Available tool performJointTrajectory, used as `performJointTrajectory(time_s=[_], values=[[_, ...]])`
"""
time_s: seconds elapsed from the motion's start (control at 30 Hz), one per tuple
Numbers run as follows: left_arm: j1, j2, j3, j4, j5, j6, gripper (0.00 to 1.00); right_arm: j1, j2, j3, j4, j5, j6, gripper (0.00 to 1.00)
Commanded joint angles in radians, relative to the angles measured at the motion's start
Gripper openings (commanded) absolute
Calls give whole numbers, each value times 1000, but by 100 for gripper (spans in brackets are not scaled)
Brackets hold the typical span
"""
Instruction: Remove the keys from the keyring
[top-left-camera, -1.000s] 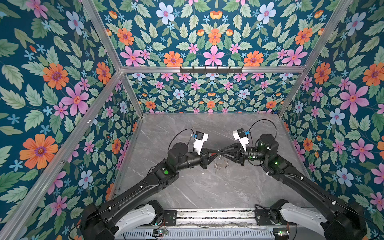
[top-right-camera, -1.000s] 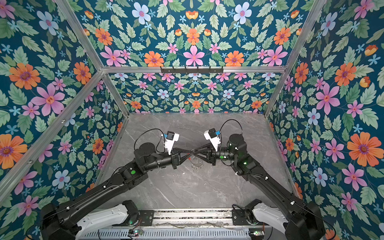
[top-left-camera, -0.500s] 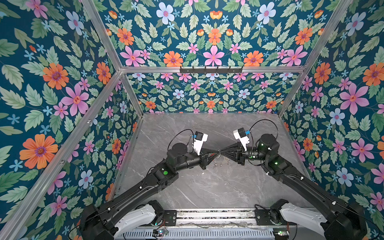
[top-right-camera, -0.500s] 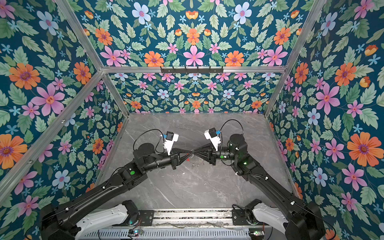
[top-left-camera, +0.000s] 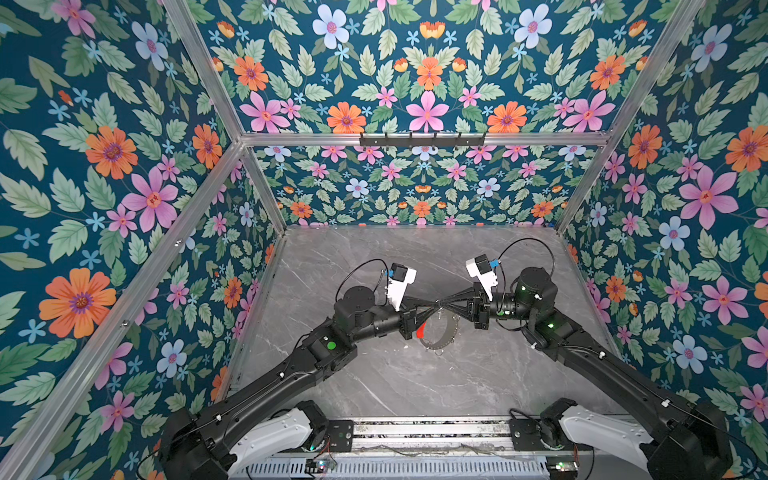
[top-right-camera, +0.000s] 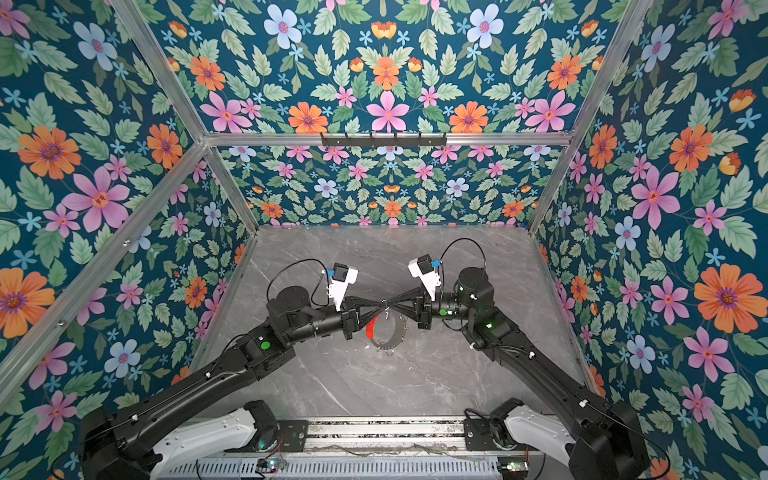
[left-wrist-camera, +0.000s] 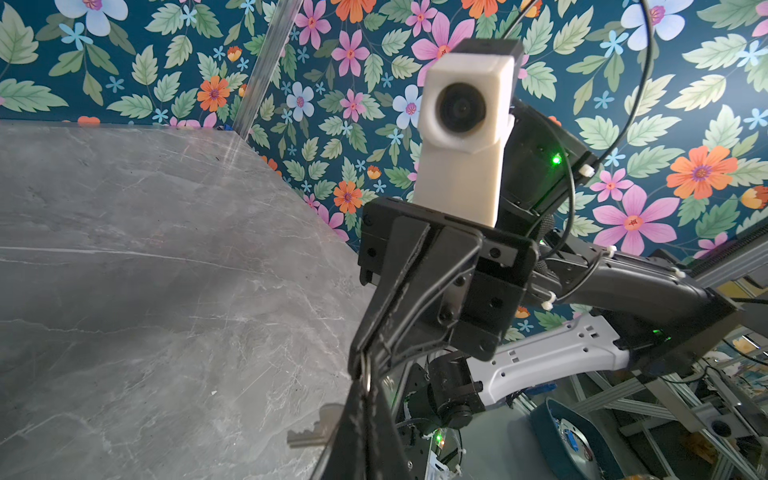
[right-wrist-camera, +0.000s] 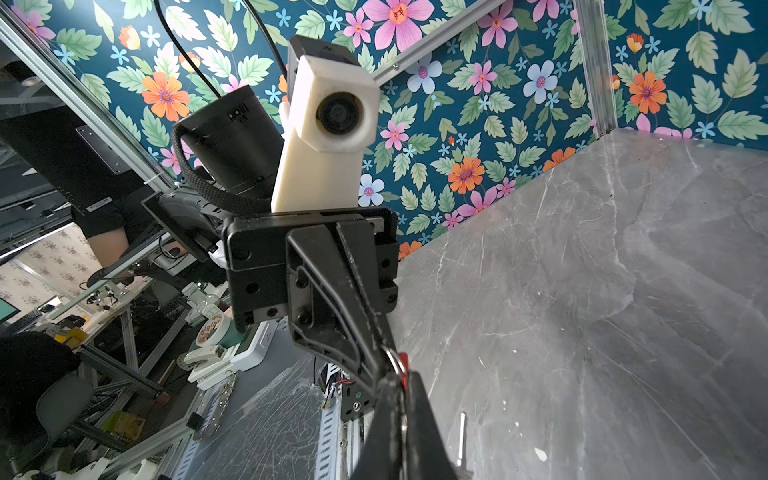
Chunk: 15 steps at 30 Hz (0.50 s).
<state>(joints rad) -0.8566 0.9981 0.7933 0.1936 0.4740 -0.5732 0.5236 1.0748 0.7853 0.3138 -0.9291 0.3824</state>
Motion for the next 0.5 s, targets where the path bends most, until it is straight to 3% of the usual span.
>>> performJointTrajectory(time_s=[0.0,0.1,0.23,0.47], values=[[1,-15,10,4,-29,15,26,2,-12,1,8,5,-19,0],[1,-50,14,-60,-87,45,44,1,-30,0,-31,41,-38,0],[1,-110,8,-121,-152,88,56,1,-49,-1,-70,73,-59,0],[2,-119,25,-174,-97,167,52,1,-48,16,-116,36,-94,0]])
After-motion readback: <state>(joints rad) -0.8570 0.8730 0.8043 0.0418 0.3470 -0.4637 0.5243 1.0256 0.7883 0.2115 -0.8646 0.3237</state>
